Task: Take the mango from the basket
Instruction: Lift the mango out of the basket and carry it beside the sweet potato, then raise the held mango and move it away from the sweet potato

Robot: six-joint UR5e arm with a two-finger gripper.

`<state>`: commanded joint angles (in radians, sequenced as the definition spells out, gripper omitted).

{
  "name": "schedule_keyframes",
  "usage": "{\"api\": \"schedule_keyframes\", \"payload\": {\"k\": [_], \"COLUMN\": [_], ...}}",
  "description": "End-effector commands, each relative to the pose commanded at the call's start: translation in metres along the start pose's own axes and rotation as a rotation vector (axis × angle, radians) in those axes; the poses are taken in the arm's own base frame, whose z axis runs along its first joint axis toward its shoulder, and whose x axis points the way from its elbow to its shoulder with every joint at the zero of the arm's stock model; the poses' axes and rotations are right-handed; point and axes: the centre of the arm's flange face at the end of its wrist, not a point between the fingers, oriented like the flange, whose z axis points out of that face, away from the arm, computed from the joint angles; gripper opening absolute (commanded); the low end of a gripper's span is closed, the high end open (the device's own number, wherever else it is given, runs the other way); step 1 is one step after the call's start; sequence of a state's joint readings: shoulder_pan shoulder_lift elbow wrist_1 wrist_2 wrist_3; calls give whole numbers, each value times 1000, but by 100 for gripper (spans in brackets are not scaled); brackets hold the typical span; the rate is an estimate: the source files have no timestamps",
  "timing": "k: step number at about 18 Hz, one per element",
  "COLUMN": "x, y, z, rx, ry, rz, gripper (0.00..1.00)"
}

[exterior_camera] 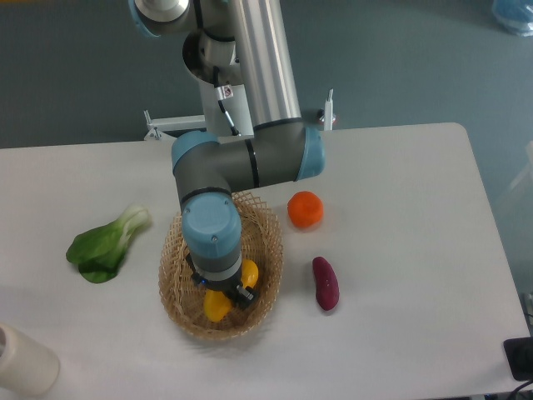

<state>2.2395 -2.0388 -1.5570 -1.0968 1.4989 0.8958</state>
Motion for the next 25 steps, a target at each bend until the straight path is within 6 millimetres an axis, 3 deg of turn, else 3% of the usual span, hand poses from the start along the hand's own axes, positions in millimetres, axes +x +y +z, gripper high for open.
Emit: {"api": "schedule_keyframes", "payload": {"k": [5,7,10,19,25], "x": [-66,-82,-124,-183,-207], "y": [58,70,96,155,162], "z": [-31,-45,-65,-74,-78], "rx": [38,47,64,53,54], "ry": [-42,-66,-110,-146,-169], "rz": [-90,-76,-104,15,18], "gripper": [25,25,25,28,29]}}
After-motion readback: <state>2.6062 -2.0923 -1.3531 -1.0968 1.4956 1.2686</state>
